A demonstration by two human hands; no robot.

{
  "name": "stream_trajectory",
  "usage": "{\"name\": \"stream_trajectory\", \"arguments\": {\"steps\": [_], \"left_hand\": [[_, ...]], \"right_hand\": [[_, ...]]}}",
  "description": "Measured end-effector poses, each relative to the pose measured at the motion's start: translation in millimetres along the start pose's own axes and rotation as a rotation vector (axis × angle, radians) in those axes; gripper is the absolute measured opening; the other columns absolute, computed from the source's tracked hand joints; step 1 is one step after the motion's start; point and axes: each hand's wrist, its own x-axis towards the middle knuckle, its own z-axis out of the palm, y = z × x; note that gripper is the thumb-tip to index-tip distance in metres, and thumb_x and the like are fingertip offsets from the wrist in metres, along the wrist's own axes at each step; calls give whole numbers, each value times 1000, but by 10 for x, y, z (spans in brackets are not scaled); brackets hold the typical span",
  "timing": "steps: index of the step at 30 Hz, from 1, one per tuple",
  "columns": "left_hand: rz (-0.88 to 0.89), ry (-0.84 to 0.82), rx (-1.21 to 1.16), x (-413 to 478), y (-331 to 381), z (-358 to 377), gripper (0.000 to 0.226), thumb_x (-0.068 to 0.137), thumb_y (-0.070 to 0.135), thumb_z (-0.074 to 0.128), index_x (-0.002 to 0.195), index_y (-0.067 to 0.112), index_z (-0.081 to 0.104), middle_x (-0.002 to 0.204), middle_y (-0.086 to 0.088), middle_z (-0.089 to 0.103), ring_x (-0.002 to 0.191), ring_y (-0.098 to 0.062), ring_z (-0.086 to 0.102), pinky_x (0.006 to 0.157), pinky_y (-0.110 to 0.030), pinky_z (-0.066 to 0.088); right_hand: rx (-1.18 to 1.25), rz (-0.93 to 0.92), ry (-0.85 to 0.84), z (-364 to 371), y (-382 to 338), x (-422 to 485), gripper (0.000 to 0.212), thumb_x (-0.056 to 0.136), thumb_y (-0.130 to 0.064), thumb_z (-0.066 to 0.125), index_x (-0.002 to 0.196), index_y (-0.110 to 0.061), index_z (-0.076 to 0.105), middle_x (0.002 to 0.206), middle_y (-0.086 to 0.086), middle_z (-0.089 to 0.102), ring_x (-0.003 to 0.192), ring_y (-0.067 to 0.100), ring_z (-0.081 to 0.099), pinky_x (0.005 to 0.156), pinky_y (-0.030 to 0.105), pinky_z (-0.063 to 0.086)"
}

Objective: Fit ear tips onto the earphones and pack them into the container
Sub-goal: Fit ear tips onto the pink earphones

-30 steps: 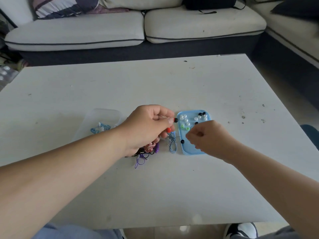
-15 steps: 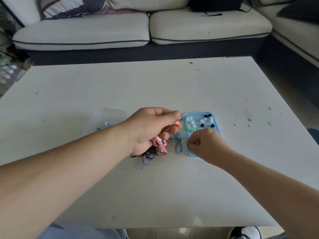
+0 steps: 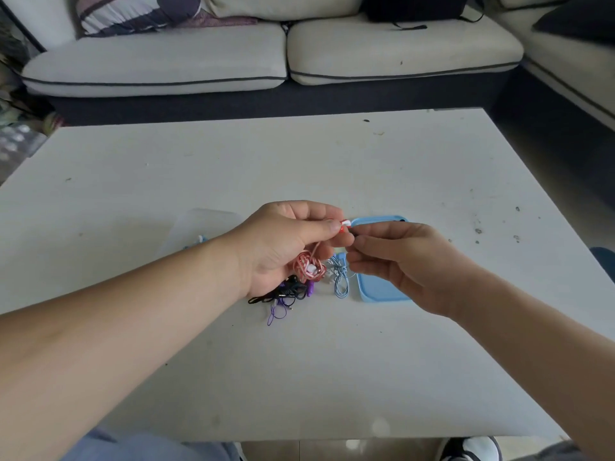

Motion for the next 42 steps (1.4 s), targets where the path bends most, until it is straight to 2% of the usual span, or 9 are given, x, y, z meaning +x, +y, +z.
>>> {"name": "stream_trajectory", "arguments": {"steps": [4,8,13,16,19,26,30,35,42], "left_hand": [[-22,-10,19,-3,13,18,27,96,3,66,123,11,67,103,-18,79,72,-17,70,75,-32,56],[-9,-22,-14,21,-1,28,37,96,-3,64,130,12,62,105,-18,78,81,-21,75,99,-41,55],[27,-17,-13,28,-5,47,40,90,-2,72,124,17,69,116,-17,74,98,-24,75,76,-36,64],[47,-20,-14,24,-14,48,39,88,-2,74,123,14,71,117,-16,75,83,-21,68,67,-27,59],[71,-8,-24,36,-36,52,37,87,-5,74,121,8,70,110,-18,76,79,-23,69,78,-32,61],[84,4,-30,37,-39,52,32,86,-8,73,116,4,72,96,-10,72,72,-21,73,69,-25,61],[121,7,-32,36,-51,67,33,87,-8,72,118,3,70,104,-16,75,81,-23,72,75,-28,62],[129,5,-11,37,-51,79,32,89,-8,71,118,6,71,98,-9,76,84,-22,74,82,-32,64],[131,-18,-14,-4,-29,88,31,89,-10,70,116,4,70,98,-11,75,84,-24,74,74,-30,63]], "right_hand": [[57,41,-6,-16,5,-3,14,94,1,65,99,-1,77,94,17,76,83,21,74,73,27,61],[116,50,23,-39,-15,-12,13,92,2,66,102,1,74,93,15,76,80,21,74,72,28,62],[125,49,-1,-23,-45,-39,15,90,4,66,86,-3,79,86,14,75,76,19,74,74,29,63],[122,36,-4,-12,-54,-41,16,86,4,69,78,-5,79,80,12,75,74,18,74,73,28,63],[142,29,-25,-25,-53,-33,6,78,-3,72,82,-4,76,80,11,75,75,18,74,74,28,63],[142,24,-68,-49,-55,-23,22,76,-5,73,96,3,72,86,13,75,79,19,74,73,27,62],[103,-7,-71,-23,-66,-37,12,76,-7,72,86,-1,74,81,12,74,75,17,73,74,26,62],[91,-45,-36,2,-45,-34,6,79,-6,72,83,-1,74,81,17,72,75,22,71,75,28,63],[57,-72,-26,12,-83,-43,12,90,5,65,80,0,71,75,19,68,67,24,67,67,27,60]]}}
